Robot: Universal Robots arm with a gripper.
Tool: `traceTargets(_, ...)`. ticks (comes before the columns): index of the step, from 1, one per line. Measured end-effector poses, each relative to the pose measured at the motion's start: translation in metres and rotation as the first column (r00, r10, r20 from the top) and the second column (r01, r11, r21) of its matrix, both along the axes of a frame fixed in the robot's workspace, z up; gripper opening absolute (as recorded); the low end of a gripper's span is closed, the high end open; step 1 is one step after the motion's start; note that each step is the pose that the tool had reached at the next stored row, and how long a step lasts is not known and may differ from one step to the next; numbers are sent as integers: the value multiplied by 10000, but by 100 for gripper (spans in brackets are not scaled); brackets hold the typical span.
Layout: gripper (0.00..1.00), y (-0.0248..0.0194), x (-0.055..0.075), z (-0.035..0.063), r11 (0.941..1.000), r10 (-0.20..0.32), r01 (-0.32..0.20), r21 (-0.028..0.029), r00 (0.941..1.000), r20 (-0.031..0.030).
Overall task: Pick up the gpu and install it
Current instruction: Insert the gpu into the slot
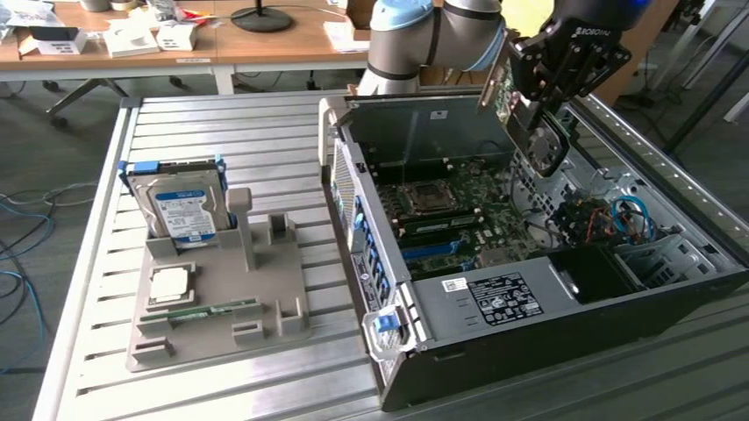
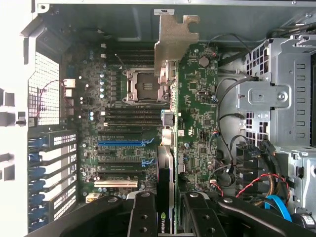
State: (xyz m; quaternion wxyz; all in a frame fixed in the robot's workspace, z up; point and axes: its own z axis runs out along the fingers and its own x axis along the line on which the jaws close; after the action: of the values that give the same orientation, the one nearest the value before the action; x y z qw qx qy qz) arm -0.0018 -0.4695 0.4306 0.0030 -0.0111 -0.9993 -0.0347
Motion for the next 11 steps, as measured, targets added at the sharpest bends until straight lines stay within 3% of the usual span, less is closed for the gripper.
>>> traceTargets(11, 26, 0, 3, 0, 10000, 45, -45, 0, 10000, 0)
